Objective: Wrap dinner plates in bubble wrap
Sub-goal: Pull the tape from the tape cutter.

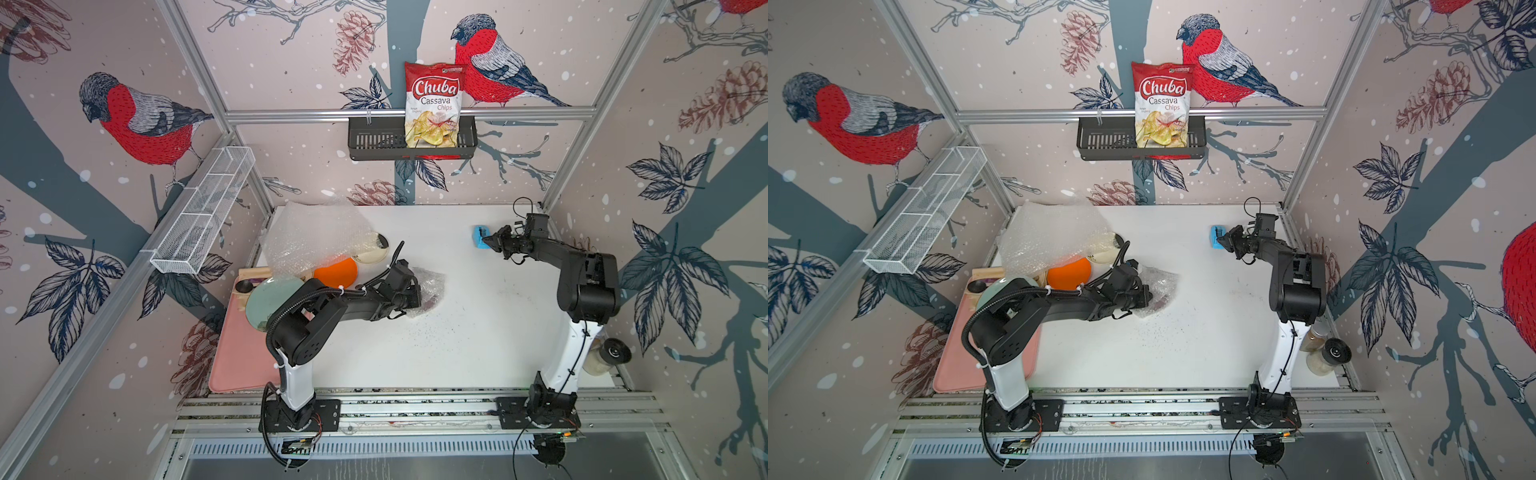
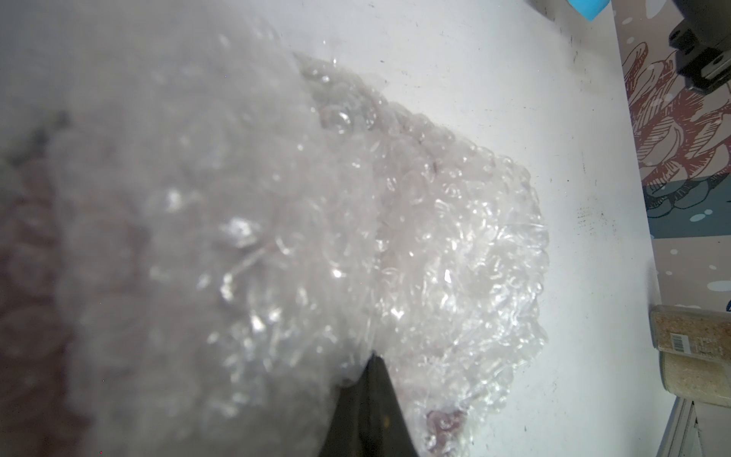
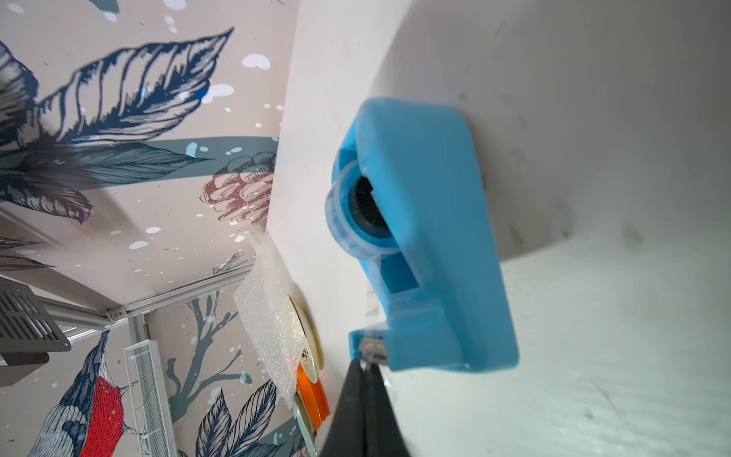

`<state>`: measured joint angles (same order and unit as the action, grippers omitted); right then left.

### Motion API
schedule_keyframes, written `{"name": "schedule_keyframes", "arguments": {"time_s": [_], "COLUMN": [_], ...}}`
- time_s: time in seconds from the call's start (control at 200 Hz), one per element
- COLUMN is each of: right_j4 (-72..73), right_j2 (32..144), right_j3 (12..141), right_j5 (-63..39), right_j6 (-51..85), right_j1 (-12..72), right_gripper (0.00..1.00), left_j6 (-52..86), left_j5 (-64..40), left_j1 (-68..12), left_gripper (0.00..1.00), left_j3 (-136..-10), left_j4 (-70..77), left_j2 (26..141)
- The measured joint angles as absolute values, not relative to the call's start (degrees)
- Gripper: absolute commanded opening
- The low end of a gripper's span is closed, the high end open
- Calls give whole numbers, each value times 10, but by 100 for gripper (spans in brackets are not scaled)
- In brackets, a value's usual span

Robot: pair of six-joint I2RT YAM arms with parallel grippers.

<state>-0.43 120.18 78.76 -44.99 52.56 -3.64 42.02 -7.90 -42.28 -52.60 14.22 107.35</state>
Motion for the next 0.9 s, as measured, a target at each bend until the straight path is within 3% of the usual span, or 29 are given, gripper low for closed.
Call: {"name": "schedule_keyframes", "arguments": {"time_s": [0.901], "right_j4": [-8], "right_j2": [1159], "right_j3": [757], "right_j5": [-396], "right_j6": [516], "right_j1": [-22], "right_gripper": [0], "left_j6": [421], "left_j5": [-77], "left_j1": [-422], "left_gripper": [0], "left_j3": [-534], "left_j4": [141], "left_j2": [1080]}}
